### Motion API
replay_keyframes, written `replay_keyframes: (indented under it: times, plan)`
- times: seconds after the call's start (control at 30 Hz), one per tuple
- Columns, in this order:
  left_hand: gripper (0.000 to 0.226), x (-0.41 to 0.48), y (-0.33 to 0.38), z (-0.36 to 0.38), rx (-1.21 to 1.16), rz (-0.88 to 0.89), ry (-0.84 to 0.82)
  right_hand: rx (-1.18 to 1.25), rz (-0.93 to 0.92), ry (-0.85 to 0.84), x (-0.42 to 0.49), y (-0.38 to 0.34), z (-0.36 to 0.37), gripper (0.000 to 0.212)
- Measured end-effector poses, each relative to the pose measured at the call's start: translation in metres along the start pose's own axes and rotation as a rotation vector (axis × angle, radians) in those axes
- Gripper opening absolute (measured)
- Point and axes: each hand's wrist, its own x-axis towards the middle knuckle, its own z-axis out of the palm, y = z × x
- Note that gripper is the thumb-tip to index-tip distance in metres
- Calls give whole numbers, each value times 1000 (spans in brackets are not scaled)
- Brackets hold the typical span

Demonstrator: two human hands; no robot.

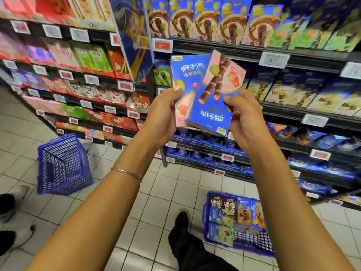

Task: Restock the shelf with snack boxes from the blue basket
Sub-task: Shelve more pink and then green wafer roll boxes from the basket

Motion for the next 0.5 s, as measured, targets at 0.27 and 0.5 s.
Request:
replay_keyframes:
  times: [0.27,0.5]
  plan:
    - [35,81,53,-17,191,64,7,76,19,-58,90,-26,24,58]
    - [38,144,82,-5,132,129,26,460,67,162,149,-43,50,11]
